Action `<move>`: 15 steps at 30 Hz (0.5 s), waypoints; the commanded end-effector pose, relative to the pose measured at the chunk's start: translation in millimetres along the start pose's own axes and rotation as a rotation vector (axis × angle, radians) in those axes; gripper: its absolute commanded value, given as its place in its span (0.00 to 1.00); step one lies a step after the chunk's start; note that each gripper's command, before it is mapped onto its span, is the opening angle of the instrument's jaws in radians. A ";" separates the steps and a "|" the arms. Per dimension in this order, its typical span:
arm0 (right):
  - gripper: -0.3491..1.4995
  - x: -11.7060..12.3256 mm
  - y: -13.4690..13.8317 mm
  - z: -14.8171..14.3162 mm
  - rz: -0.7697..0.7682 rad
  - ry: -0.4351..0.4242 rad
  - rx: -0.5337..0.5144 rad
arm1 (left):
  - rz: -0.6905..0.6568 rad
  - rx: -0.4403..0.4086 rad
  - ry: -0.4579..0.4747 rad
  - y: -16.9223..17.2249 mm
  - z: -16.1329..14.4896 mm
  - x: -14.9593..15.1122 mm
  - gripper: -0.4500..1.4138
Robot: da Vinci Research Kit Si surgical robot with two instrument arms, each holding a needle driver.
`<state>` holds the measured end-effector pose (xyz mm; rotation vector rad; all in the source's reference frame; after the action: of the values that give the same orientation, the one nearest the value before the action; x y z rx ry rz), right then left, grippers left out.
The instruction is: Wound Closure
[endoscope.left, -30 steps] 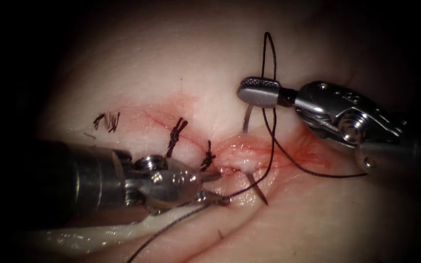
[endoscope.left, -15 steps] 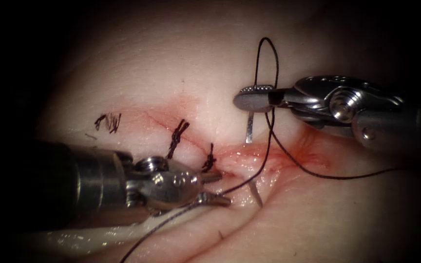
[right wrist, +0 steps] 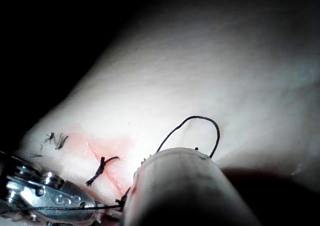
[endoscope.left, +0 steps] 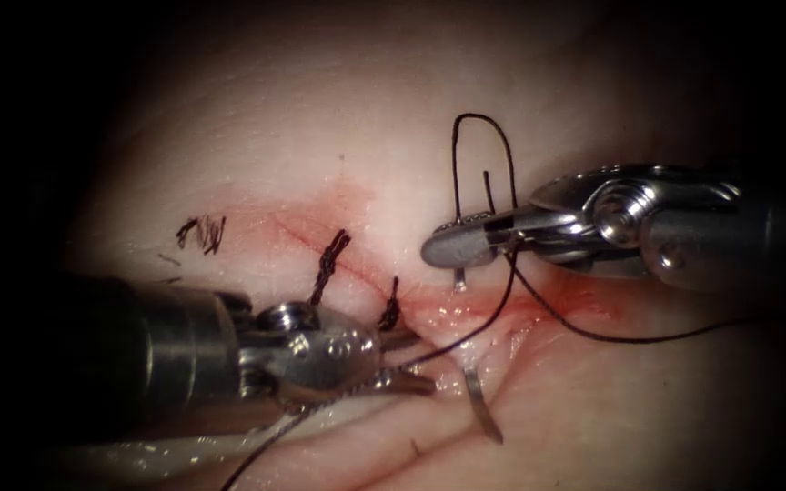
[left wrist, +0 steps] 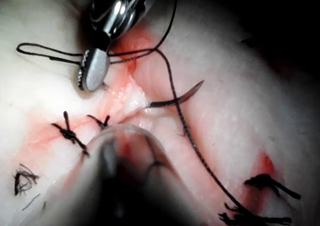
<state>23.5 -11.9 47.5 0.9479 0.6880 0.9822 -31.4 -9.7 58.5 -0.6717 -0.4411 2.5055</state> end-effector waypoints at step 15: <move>0.98 2.6 2.6 -4.3 -0.131 0.393 0.099 | 0.441 -0.002 0.056 1.7 -2.8 2.0 0.45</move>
<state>19.4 -7.8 47.4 0.7907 1.1244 1.0365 -31.3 -9.5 53.8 -0.9441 -0.2697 2.9317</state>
